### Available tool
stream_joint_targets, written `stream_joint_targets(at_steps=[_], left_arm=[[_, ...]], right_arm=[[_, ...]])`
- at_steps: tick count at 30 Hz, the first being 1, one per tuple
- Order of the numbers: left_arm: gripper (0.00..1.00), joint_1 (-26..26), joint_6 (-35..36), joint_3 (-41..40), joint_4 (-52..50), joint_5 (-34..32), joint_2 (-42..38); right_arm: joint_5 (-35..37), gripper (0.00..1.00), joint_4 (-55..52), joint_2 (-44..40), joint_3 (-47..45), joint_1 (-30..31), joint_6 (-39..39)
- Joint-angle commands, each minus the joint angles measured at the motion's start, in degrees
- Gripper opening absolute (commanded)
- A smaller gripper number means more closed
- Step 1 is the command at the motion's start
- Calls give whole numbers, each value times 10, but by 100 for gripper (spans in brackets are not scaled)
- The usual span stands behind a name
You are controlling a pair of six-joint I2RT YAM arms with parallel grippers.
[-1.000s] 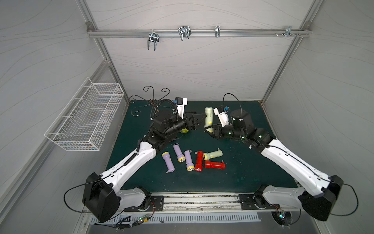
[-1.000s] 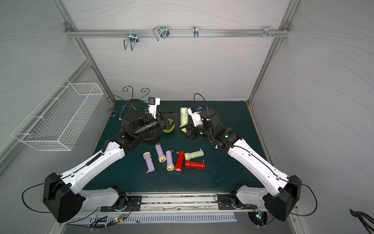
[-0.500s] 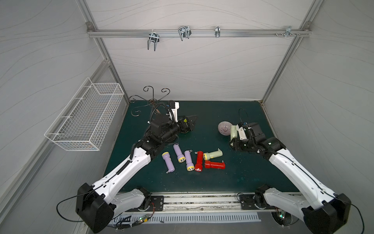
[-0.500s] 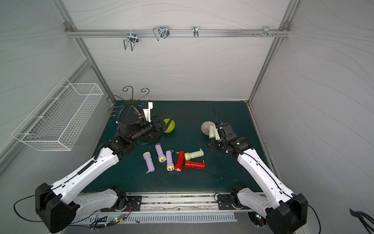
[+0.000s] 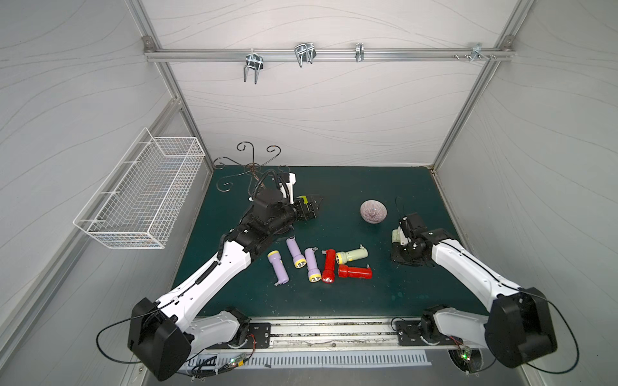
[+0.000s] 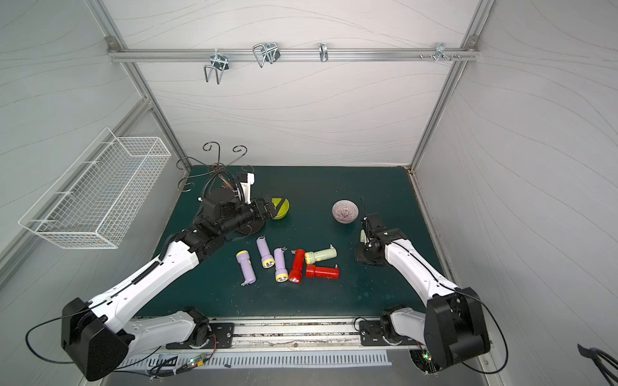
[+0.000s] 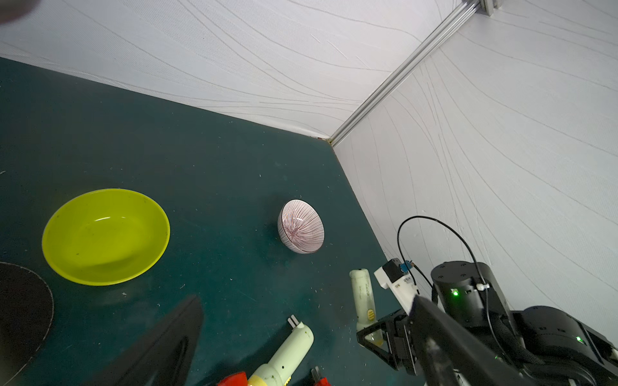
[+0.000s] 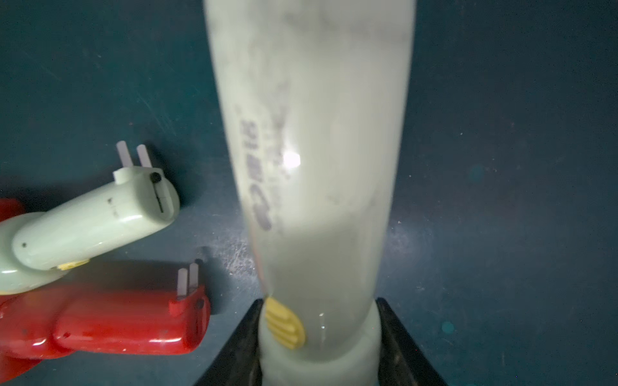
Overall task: Close the plug at the bottom of the flashlight
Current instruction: Place the flashlight at the center of the board.
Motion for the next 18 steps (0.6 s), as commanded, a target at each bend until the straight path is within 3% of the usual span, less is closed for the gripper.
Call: stream_joint_targets(at_steps=[1,9,13,16,18], left_arm=[[100,1,-12,21,9,12,6],[100,5,-15,24,10,20,13],[100,8,-24,28,9,30,21],[100,13,-32,37,2,48,33],[100,16,-36,45,-2,62,42]], right_arm=[[6,4,10,32,8,-4,-10],[-5,14,17,120,21,-11,-12],[-12,29,25,136,20,-21,-15],[-18,52,27,139,20,-27,-17],[-19,60,28,133,18,-29,-17]])
